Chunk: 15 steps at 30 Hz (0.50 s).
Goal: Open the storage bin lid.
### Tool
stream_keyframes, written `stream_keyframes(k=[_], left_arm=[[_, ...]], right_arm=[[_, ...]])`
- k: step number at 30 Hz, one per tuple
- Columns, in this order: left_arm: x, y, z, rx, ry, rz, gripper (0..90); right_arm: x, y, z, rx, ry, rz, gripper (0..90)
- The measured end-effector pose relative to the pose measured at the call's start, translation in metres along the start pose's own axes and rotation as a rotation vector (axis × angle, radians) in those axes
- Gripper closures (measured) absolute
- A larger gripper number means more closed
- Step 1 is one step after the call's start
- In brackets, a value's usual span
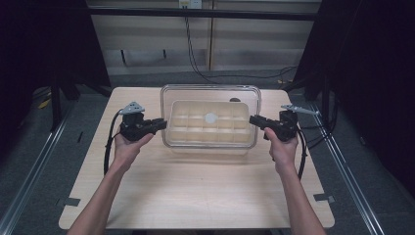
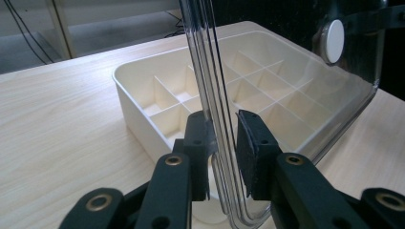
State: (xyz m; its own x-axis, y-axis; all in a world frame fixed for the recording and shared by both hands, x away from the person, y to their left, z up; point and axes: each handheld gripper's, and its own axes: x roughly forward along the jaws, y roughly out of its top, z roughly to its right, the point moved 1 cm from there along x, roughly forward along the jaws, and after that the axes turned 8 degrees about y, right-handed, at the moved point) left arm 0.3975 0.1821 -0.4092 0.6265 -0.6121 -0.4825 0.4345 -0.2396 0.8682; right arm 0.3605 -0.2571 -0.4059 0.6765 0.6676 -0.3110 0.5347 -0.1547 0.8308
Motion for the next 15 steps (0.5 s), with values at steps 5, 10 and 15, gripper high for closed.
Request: stream_keyframes(k=[5,10,15], left_arm=[[-0.004,0.0,0.003,0.008,-0.005,0.007,75.2],[-0.006,-0.002,0.006,0.014,-0.004,0.009,75.6],[-0.011,-0.006,0.01,0.006,-0.016,0.011,75.7]], right_arm=[[-0.004,-0.003,-0.001,-0.001,0.008,0.005,69.0],[-0.009,-0.008,-0.005,-0.022,0.01,0.008,69.4],[-0.013,-0.009,-0.007,-0.029,0.015,0.001,69.5]])
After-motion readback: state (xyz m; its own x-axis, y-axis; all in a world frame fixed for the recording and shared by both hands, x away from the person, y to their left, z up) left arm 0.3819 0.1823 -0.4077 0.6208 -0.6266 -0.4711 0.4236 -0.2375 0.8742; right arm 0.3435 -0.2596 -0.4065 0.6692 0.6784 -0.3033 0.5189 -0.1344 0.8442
